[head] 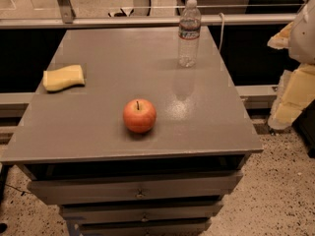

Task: Pick water bottle

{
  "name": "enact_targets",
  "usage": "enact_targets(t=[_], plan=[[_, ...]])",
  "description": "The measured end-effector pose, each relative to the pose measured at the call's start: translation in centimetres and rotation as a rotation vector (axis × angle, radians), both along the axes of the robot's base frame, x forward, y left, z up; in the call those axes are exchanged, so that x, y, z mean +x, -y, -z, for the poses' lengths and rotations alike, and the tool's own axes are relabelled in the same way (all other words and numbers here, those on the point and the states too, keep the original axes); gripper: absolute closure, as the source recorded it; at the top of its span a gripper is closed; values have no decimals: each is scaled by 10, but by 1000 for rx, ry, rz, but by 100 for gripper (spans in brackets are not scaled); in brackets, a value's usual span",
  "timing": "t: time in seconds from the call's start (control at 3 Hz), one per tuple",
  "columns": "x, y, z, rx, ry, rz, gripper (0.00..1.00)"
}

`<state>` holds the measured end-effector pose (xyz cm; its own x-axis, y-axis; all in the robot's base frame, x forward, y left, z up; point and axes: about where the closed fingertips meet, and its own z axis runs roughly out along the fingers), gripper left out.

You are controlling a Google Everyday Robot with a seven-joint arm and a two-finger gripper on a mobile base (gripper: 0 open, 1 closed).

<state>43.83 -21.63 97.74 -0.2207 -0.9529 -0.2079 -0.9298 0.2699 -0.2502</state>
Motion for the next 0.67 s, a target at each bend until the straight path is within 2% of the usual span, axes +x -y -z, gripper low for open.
enact_targets(t=[0.33, 0.67], plan=[[0, 0, 0, 0, 0, 0, 0], [9, 1, -1, 27, 24, 2, 0]])
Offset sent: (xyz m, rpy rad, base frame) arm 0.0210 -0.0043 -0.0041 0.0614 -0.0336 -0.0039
